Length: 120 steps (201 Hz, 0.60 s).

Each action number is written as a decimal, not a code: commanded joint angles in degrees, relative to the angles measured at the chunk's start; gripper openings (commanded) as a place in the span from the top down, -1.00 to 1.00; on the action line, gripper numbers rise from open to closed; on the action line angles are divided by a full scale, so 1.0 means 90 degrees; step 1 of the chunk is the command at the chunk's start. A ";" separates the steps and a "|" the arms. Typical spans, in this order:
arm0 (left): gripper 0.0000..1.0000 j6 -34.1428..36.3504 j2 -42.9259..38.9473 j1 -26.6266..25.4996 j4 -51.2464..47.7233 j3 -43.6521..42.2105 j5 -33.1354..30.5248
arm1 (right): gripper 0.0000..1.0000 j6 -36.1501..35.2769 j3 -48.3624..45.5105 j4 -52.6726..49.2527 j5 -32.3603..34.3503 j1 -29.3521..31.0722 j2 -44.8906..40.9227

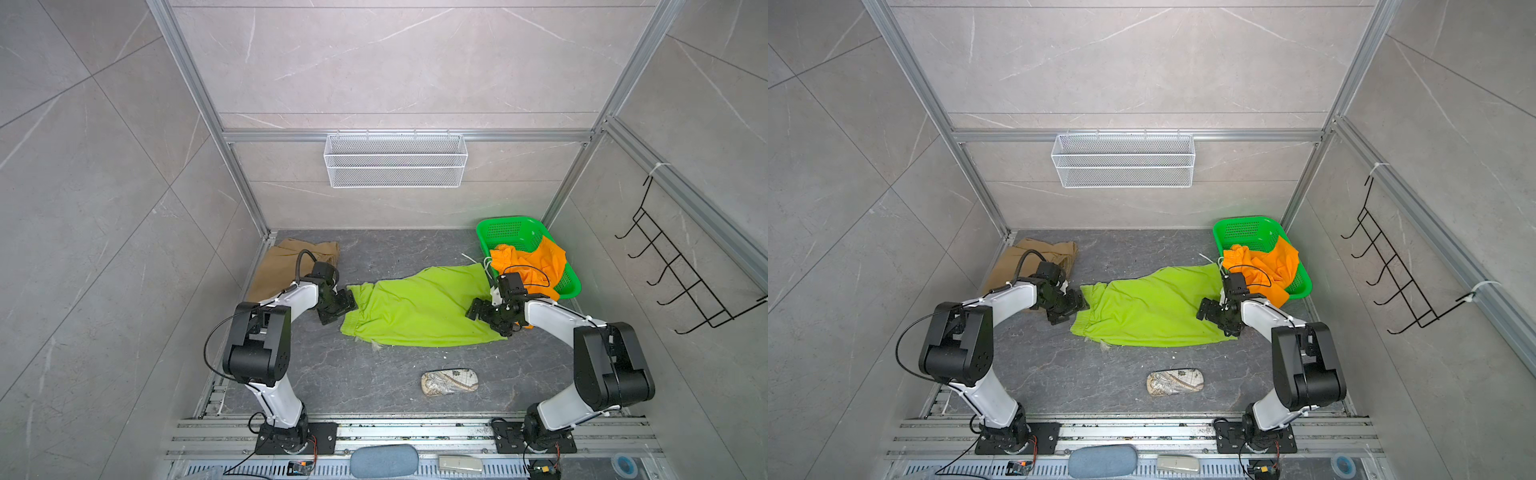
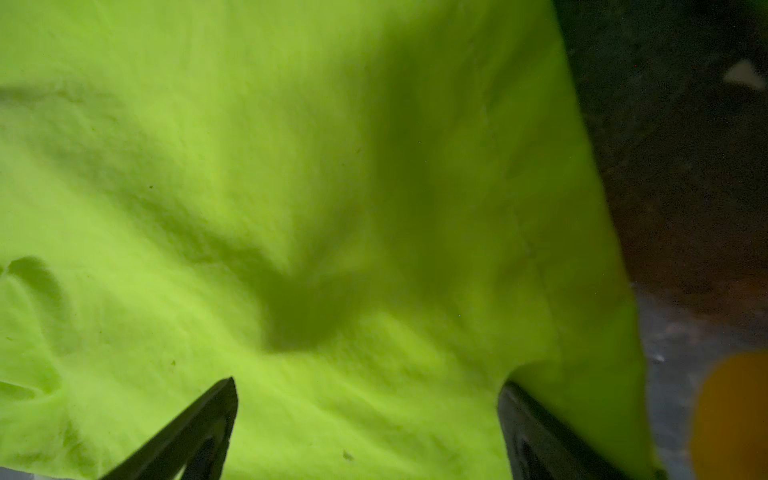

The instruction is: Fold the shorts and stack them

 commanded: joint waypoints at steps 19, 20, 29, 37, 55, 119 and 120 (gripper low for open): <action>-0.46 0.0308 0.0361 -0.0260 -0.0604 0.0307 -0.0539 | -0.98 -0.0029 0.0029 -0.0093 -0.0196 0.0006 0.0189; -0.45 0.0317 0.0371 -0.0273 -0.0621 0.0316 -0.0551 | -0.99 -0.0029 0.0026 -0.0093 -0.0198 0.0009 0.0189; -0.34 0.0377 0.0506 -0.0357 -0.0753 0.0397 -0.0661 | -0.99 -0.0012 0.0023 -0.0088 -0.0208 0.0008 0.0196; -0.24 0.0443 0.0628 -0.0444 -0.0869 0.0459 -0.0775 | -0.98 -0.0010 0.0031 -0.0074 -0.0211 0.0006 0.0193; -0.04 0.0571 0.0865 -0.0656 -0.1087 0.0576 -0.1007 | -0.98 0.0000 0.0043 -0.0075 -0.0242 0.0003 0.0189; 0.71 0.0723 0.1241 -0.1121 -0.1456 0.0666 -0.1723 | -0.99 0.0024 -0.0013 -0.0024 -0.0280 0.0006 0.0189; 0.72 0.0720 0.1236 -0.1123 -0.1462 0.0661 -0.1725 | -0.99 0.0027 -0.0010 -0.0024 -0.0279 0.0004 0.0189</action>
